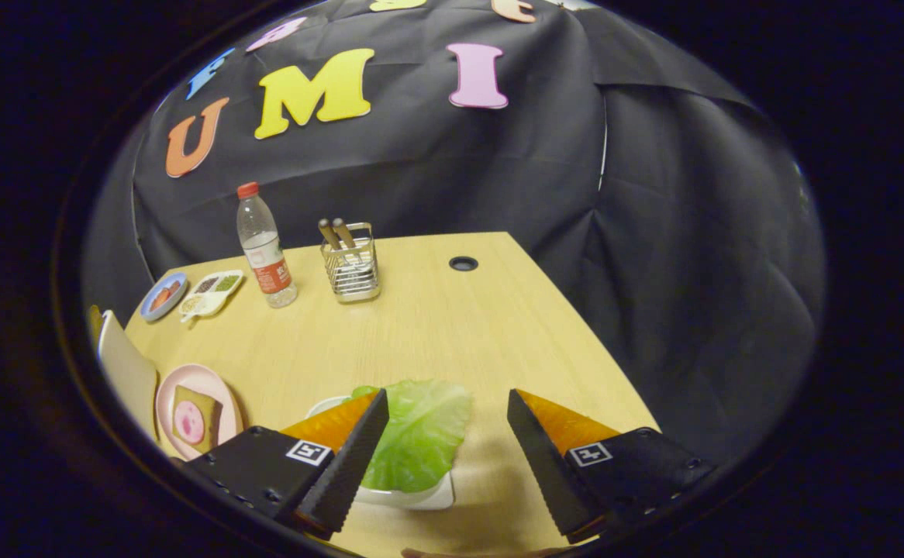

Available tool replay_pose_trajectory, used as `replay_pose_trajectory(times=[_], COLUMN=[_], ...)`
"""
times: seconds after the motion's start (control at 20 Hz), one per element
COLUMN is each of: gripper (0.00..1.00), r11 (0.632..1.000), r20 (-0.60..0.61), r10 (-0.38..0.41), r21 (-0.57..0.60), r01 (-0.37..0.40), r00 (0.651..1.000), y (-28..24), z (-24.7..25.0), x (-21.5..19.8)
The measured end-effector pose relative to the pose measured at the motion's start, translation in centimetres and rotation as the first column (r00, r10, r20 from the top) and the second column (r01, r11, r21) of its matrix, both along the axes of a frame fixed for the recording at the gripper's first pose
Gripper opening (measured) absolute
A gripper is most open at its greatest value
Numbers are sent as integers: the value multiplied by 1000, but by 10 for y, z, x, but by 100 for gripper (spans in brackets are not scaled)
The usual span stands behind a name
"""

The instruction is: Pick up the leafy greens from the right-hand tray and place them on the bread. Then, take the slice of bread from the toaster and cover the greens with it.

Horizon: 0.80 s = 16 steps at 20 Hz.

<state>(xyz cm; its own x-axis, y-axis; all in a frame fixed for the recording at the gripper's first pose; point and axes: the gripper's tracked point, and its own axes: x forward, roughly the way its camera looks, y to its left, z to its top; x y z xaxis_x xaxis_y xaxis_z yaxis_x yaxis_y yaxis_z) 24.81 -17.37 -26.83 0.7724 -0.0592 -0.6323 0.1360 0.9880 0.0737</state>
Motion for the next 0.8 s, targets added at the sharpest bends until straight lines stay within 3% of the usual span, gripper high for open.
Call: replay_pose_trajectory(times=[0.5,0.7,0.8], gripper=[96,96,78], r11=[999,999,997], r20=[-169,-170,-175], r10=[-18,-6,-9], r21=[-36,-54,-80], r01=[12,-4,-5], r00=[985,985,984], y=[-9,-6,-4], z=[-57,-58,-57], x=[16,16,15])
